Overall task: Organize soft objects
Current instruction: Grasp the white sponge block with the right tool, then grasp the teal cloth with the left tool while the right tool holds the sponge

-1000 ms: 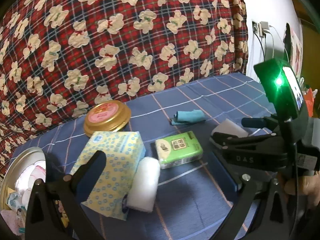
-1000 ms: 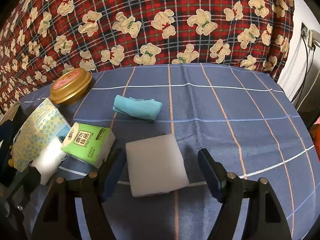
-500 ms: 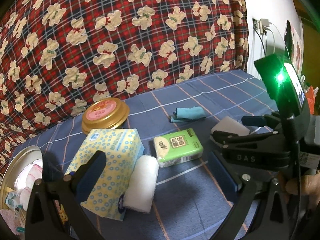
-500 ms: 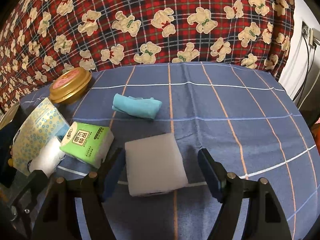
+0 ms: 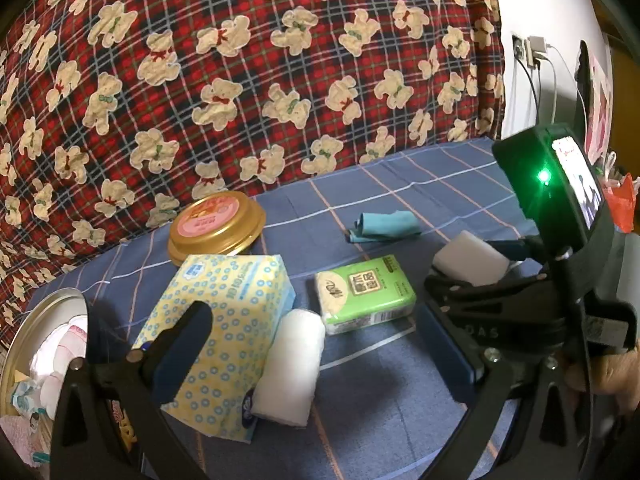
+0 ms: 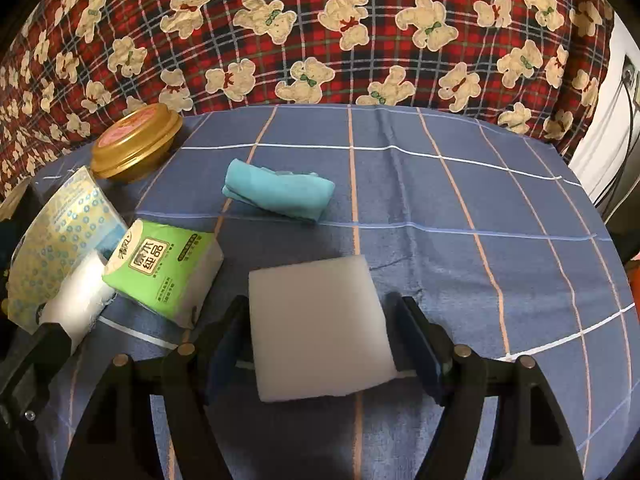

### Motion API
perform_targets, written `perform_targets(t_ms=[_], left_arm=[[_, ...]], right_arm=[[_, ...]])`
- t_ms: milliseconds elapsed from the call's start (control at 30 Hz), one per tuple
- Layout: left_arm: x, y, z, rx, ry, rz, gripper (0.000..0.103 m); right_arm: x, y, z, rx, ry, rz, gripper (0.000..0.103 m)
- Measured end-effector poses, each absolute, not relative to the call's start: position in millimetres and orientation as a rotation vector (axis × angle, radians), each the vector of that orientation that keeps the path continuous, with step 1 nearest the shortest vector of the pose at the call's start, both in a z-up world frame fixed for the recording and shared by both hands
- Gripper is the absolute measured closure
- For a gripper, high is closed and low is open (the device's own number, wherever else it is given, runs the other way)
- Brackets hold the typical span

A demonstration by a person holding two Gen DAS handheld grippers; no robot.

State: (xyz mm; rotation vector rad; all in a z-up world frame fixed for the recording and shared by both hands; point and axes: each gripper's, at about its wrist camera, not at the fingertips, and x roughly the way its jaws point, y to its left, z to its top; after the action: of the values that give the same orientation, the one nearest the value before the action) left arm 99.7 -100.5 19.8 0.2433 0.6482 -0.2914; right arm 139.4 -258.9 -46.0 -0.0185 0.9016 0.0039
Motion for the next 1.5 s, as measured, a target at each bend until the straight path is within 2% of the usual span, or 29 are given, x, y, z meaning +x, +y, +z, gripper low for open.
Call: perform_targets(t_ms=[100,167,533,933,1200,1267,1500], left_arm=[[99.8,-100.1,19.8,0.242,0.651,-0.294,0.0],[100.2,-100.5,19.2,0.244,0.654,-0.288,0.0],[98.0,-108.4,20.1,0.251,0.649,-0.285,0.0],[129.4,-141.1,46.3,0.253,0.638,-0.345,0.0],[191.3,-200.2,30.3,0.26,0.8,-0.379,0.001],[203.1,-211.6,18.9,0.266,0.852,-0.363,0.007],[226.8,-233.1,-20.7,0.284,0.971,-0.311,0.012]], right_arm=[[138.7,-257.0,-45.3,-0.023,0.897,0.018,0.036],[137.2,-253.9,-44.3,-0.031,0.892,0.032,0.045],[132.6,-261.0,-37.3,0.003,0.866,0.025,0.047],[105.9,-309.6,9.5,0.024,0.618,-0.208,0.047],[97.2,-340.0,18.5,0.109,0.568,-0.27,0.047],[96.6,-340.9,17.0,0.114,0.573,-0.271,0.047],[94.0,-341.3,18.4,0.12,0.564,-0.258,0.047]])
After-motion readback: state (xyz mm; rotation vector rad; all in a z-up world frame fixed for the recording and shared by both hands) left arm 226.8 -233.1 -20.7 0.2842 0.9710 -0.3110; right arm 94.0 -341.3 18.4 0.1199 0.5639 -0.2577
